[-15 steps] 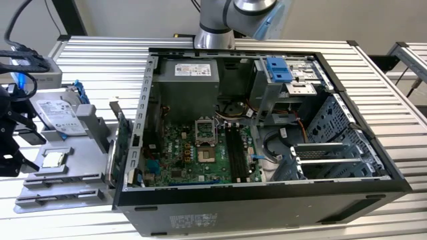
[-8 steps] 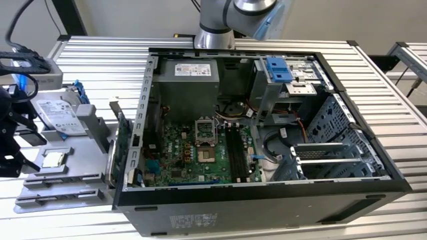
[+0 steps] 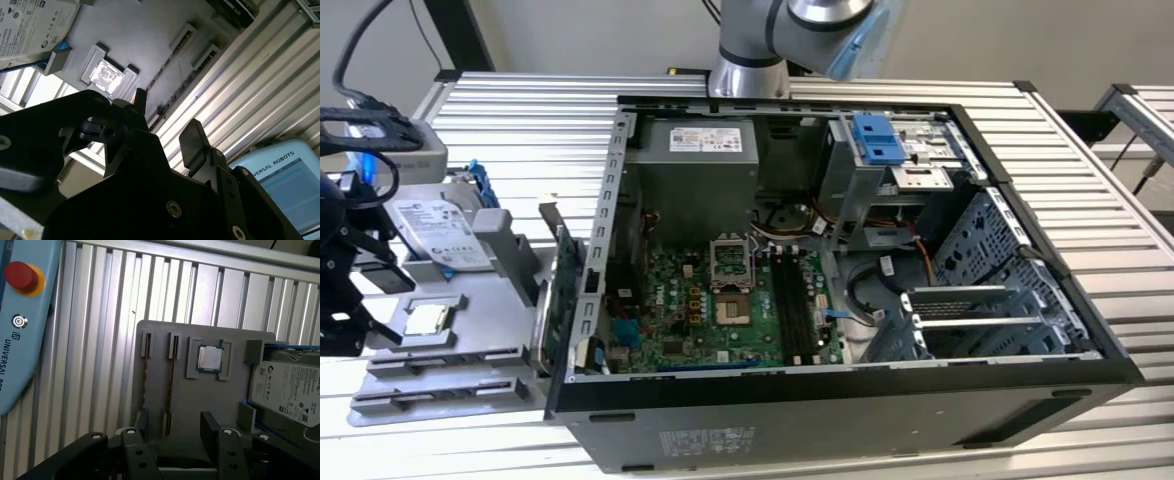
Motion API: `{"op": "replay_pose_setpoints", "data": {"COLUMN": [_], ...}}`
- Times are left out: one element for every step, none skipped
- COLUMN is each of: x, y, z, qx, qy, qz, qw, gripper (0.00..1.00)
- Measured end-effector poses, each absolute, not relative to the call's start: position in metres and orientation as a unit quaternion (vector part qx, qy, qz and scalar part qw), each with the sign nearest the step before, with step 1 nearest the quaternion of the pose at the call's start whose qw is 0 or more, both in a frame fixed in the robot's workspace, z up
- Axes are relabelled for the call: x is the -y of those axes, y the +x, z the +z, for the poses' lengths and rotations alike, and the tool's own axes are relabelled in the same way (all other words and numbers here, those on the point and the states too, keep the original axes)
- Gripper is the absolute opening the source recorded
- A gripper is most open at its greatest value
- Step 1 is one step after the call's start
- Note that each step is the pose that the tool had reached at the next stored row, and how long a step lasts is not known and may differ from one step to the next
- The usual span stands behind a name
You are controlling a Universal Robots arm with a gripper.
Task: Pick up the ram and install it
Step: 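Pick up the ram and move it above insertion slot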
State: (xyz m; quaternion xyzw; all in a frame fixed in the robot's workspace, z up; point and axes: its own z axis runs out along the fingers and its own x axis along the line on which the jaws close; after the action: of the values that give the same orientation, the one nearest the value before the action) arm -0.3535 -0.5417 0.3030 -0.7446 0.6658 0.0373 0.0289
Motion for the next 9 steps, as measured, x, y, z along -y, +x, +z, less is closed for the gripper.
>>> {"op": "replay_pose_setpoints", "data": {"x": [0.5417,0.5417,0.5417,0.5417,0.5417,0.5418,0.5419,0.5419,0.5426], "y": [-0.3535,-0.3535,-0.3535,-0.3535,-0.3535,-0.3535,-0.3536,-0.3536,-0.3535], "z": [0.3029,0.3029,0.3029,0.3027,0.3024,0.3022,0.3019,0.3015,0.301], "qx": [-0.666,-0.666,-0.666,-0.666,-0.666,-0.666,-0.666,-0.666,-0.666], "qy": [-0.745,-0.745,-0.745,-0.745,-0.745,-0.745,-0.745,-0.745,-0.745], "qz": [0.037,0.037,0.037,0.037,0.037,0.037,0.037,0.037,0.037], "qw": [0.029,0.029,0.029,0.029,0.029,0.029,0.029,0.029,0.029], "gripper": [1.0,1.0,1.0,1.0,1.0,1.0,1.0,1.0,1.0]}}
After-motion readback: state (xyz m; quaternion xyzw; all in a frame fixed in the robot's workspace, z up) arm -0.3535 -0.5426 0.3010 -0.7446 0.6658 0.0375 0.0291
